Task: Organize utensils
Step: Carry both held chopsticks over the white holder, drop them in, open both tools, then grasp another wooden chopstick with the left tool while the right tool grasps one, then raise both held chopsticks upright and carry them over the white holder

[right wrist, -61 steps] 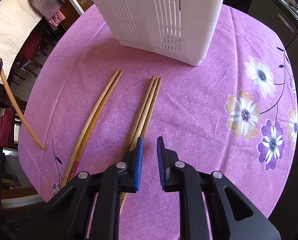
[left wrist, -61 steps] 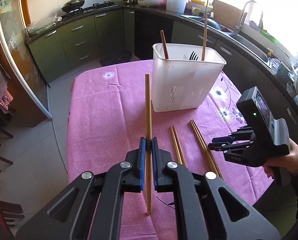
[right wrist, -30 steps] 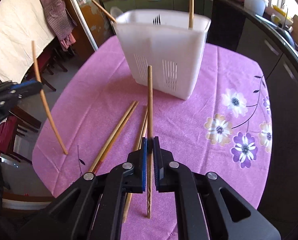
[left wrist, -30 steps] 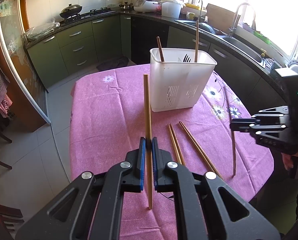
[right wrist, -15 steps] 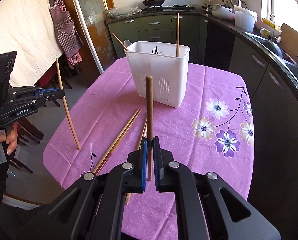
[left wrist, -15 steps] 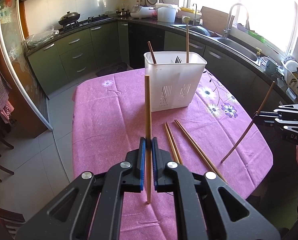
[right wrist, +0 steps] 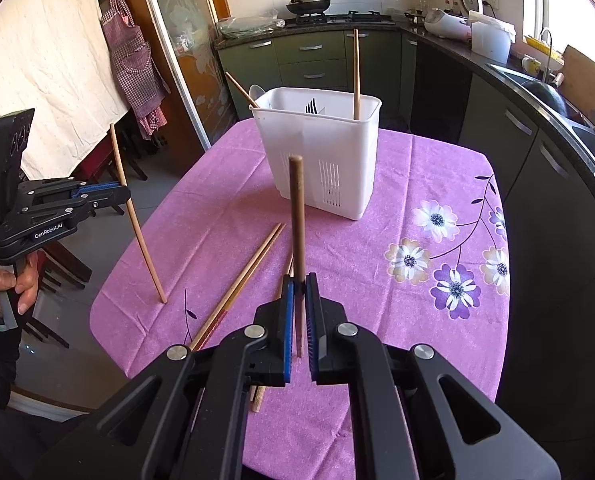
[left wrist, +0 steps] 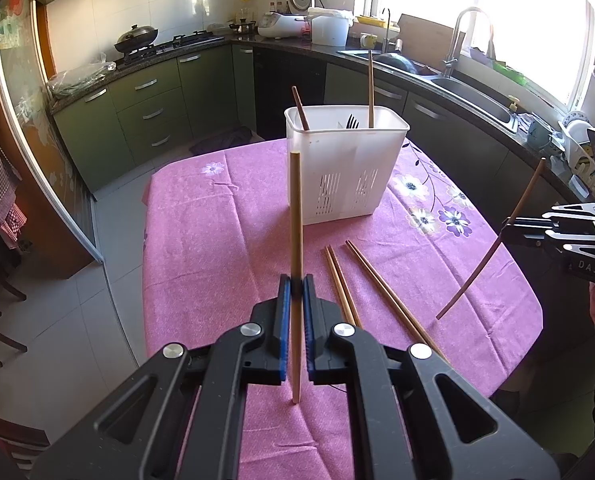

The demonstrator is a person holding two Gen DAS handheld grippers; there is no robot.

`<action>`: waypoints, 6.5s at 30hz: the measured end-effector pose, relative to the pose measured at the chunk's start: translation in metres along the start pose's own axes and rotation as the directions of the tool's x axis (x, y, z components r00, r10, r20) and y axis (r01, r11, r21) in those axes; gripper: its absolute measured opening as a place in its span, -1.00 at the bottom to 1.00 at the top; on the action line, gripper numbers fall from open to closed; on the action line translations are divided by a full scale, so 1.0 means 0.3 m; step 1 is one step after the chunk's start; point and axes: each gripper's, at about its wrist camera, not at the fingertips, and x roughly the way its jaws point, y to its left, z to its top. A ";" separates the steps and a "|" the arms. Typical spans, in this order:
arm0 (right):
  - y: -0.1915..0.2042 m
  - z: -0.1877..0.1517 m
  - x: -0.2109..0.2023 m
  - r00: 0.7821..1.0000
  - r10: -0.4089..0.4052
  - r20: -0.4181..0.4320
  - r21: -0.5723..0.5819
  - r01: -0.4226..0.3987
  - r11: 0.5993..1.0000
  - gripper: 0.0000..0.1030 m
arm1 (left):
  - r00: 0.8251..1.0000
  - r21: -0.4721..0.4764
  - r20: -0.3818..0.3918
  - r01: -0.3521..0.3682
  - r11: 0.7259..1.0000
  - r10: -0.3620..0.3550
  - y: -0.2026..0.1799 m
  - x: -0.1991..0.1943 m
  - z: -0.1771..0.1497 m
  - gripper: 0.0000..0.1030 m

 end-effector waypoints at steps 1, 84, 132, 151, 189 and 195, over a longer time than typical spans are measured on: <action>0.000 0.004 -0.002 1.000 0.001 0.001 0.000 -0.001 1.000 -0.87 | 1.000 0.000 0.002 0.000 1.000 0.000 0.001 -0.002 0.003 -0.88; -0.216 0.003 0.309 0.971 -0.061 -0.232 0.034 0.071 0.997 -0.46 | 0.863 -0.062 -0.500 0.040 0.997 -0.066 -0.141 0.572 0.007 -0.65; -0.035 0.067 0.609 0.902 0.002 -0.431 -0.032 -0.017 0.999 -0.72 | 0.994 -0.074 -0.107 -0.020 0.997 0.012 0.044 0.166 0.028 -0.87; 0.120 0.065 0.700 0.879 -0.076 -0.471 -0.107 0.028 0.994 -0.83 | 0.996 -0.055 -0.090 -0.012 0.998 0.007 0.047 0.149 0.015 -0.87; -0.024 0.060 -0.018 1.000 0.018 -0.016 -0.019 -0.018 1.000 -0.86 | 1.000 -0.012 -0.030 0.007 1.000 -0.007 0.013 0.040 0.036 -0.87; -0.032 0.149 -0.083 0.999 0.007 0.039 -0.029 -0.005 1.000 -0.86 | 1.000 0.000 0.000 0.024 1.000 -0.024 -0.008 -0.004 0.111 -0.87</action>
